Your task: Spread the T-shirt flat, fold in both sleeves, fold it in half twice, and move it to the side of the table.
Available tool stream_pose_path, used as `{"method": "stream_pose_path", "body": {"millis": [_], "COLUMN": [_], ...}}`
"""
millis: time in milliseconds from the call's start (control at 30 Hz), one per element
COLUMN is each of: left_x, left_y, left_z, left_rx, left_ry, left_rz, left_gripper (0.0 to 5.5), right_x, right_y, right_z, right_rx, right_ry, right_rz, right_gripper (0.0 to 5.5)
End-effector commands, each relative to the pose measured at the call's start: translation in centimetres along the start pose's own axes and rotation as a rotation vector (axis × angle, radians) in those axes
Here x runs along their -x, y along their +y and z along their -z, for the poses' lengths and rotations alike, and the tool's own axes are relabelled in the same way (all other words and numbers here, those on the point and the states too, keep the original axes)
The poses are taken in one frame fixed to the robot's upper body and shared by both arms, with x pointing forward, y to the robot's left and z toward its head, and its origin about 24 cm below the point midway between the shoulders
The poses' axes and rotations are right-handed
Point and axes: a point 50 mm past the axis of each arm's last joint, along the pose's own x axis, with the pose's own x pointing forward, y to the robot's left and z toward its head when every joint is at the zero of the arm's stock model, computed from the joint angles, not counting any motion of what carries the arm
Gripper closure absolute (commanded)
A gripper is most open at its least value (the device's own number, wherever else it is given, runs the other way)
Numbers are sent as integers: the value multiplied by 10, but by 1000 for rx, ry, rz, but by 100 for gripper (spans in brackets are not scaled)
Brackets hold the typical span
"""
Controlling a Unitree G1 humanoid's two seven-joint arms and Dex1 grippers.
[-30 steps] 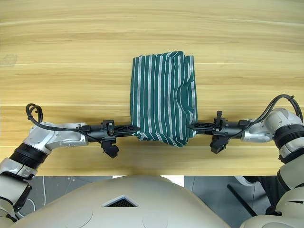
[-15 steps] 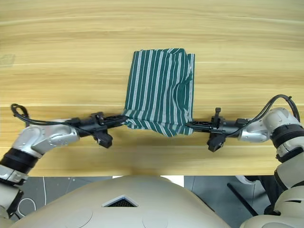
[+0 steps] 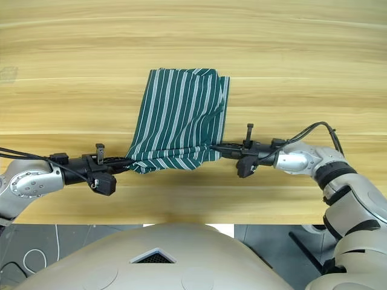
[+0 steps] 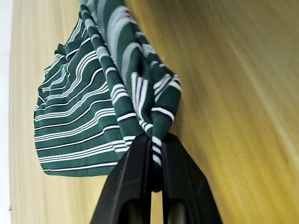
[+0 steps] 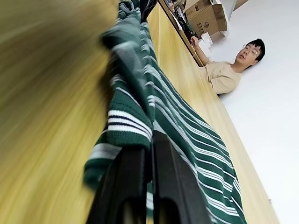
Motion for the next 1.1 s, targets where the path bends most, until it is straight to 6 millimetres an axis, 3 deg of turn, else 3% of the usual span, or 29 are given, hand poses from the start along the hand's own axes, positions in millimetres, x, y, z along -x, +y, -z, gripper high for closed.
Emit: {"method": "stream_pose_path", "body": {"millis": [33, 267, 400, 567, 700, 800, 933, 1100], "left_x": [14, 40, 56, 65, 57, 33, 9, -9], "left_y": [-9, -6, 1, -6, -2, 8, 38, 73], "left_z": [-35, -60, -77, -85, -72, -39, -8, 7], "left_rx": [239, 417, 550, 637, 611, 592, 588, 637], "left_ry": [-110, -175, -251, -265, -226, -152, -126, -173], "left_rz": [118, 221, 191, 218, 188, 85, -62, -273], "left_gripper": [537, 537, 537, 537, 537, 537, 537, 537], "right_x": [17, 45, 55, 59, 49, 35, 21, 8], "right_y": [-12, -14, -18, -20, -25, -33, -43, -57], "right_z": [-63, -72, -82, -92, -86, -65, -38, -10], "right_rx": [-722, -885, -965, -1013, -941, -853, -803, -785], "right_ry": [-96, -64, -74, -84, -46, 32, 91, 161], "right_rz": [-169, -226, -244, -272, -218, -100, 30, 209], "right_gripper": [550, 550, 550, 550, 550, 550, 550, 550]}}
